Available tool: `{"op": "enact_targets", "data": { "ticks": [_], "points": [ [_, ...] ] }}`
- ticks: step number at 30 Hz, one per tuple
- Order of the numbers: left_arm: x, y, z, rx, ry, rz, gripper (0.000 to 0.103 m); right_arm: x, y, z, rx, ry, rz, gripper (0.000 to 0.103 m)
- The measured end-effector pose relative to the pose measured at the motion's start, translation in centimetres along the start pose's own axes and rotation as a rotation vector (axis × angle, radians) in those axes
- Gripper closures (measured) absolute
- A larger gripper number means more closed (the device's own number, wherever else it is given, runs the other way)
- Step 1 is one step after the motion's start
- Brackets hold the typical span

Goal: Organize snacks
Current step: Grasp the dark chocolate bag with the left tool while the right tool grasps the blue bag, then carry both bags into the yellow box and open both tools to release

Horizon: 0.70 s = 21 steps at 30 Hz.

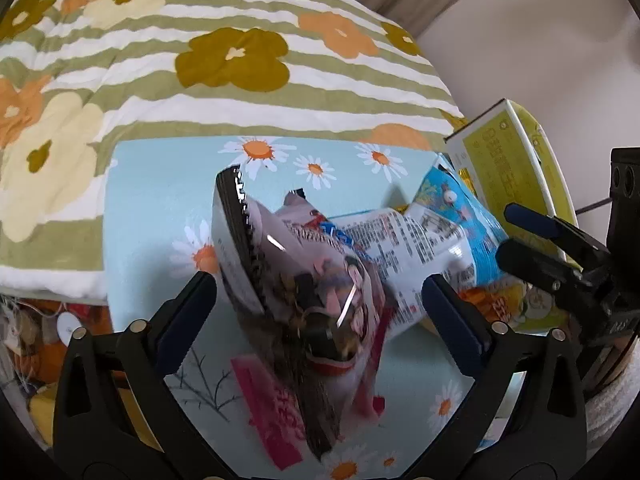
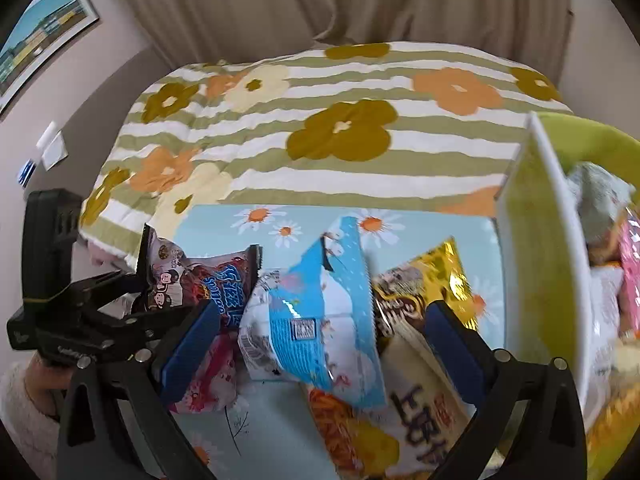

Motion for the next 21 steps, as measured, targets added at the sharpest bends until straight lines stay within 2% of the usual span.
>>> {"op": "enact_targets", "data": {
  "ticks": [5,7,11,17,21],
  "points": [
    [-1.1,-0.2,-0.2,0.000,-0.006,-0.018,0.006,-1.3,-0.3,-0.5,0.051,-0.053,-0.012,0.001],
    [-1.7,0.1,-0.3,-0.007,-0.006,-0.037,0.020,-1.7,-0.2,-0.6,0.068,-0.062,-0.026,0.001],
    [-2.1,0.2,-0.2,-0.006,0.016,-0.053,0.025,-2.5,0.2,-1.0,0.096,-0.077,-0.046,0.001],
    [-1.4,0.3,-0.5,-0.008,0.007,-0.039,0.043,-3.6,0.5,-1.4,0.155,-0.062,-0.074,0.001],
    [-0.5,0.0,-1.2,0.016,-0.005,-0.019,0.044,-4.1,0.5,-1.7,0.187,-0.062,-0.083,0.001]
  ]
}}
Point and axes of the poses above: each gripper's, at about its wrist camera, not at the fingertips, and x roughly against the way its jaws point, z to its right, y to its underside, the point moved 9 cm from there along -x, roughly the way its jaws point, and after that the axes turned 6 degrees about -y, right-handed, at the moved point
